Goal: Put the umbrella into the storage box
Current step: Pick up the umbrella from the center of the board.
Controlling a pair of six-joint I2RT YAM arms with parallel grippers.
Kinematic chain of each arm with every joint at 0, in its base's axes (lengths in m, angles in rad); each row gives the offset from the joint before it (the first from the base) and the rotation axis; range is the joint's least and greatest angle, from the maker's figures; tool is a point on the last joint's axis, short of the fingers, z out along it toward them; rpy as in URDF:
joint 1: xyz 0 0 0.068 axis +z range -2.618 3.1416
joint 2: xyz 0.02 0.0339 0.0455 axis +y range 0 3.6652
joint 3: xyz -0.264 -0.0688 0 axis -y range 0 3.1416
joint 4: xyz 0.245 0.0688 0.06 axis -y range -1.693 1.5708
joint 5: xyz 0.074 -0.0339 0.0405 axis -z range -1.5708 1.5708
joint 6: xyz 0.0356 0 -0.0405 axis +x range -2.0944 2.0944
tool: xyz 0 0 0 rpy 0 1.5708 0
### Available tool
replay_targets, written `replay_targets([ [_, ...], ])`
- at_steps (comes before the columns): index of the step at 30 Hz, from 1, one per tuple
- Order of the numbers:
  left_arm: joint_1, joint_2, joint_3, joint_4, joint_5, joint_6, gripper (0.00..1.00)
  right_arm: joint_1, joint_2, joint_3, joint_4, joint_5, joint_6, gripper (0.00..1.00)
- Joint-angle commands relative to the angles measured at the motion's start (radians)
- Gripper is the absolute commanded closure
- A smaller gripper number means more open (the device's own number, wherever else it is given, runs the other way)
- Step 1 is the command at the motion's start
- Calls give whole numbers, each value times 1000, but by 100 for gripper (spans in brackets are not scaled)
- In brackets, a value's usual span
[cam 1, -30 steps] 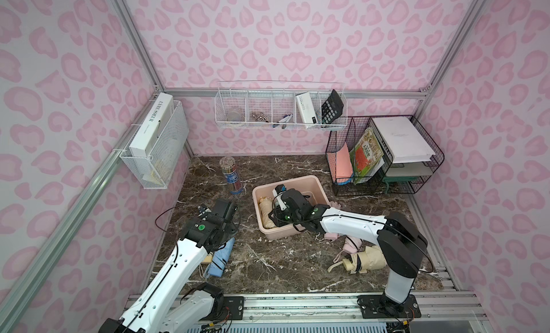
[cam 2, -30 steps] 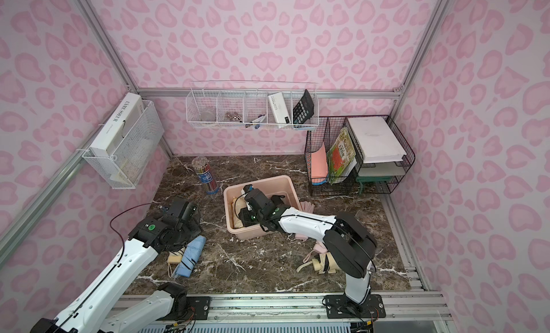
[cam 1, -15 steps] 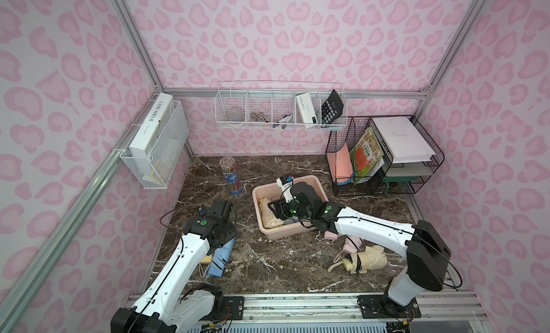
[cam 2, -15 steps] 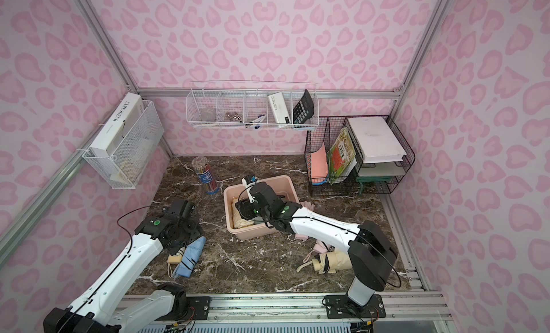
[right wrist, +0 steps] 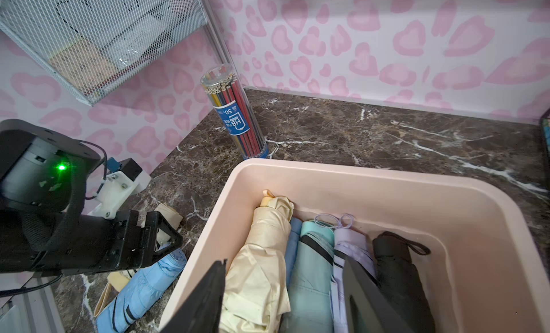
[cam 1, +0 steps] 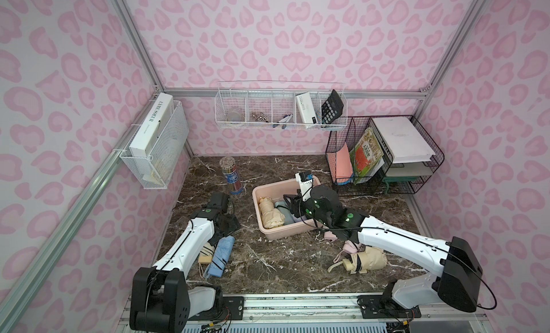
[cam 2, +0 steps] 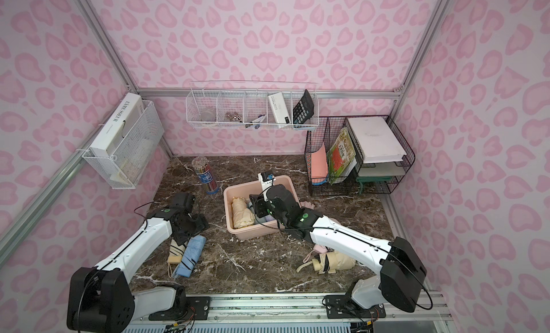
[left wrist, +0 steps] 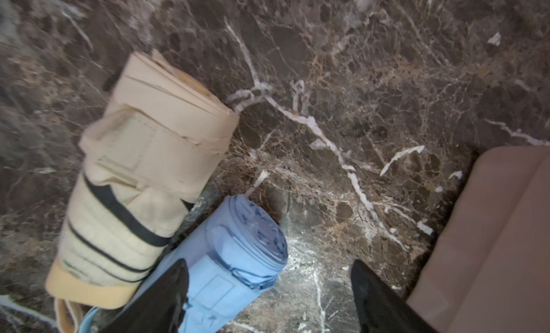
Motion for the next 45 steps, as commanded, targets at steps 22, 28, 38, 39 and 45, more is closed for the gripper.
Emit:
replay_targets([
  [22,-268,-149,-143,-41,128,-256,13,4,-91,-88,13,80,34,45],
  [28,-282,-236,-48,-169,-7,-328,14,8,-105,-95,2,80,28,45],
  [38,-282,-405,-66,-453,-58,-866,13,8,-135,-118,-7,96,25,43],
  [39,-281,-429,-90,-461,-44,-920,13,8,-137,-121,-5,96,26,43],
  [45,-281,-521,-174,-431,-24,-1083,11,8,-137,-125,-15,86,28,42],
])
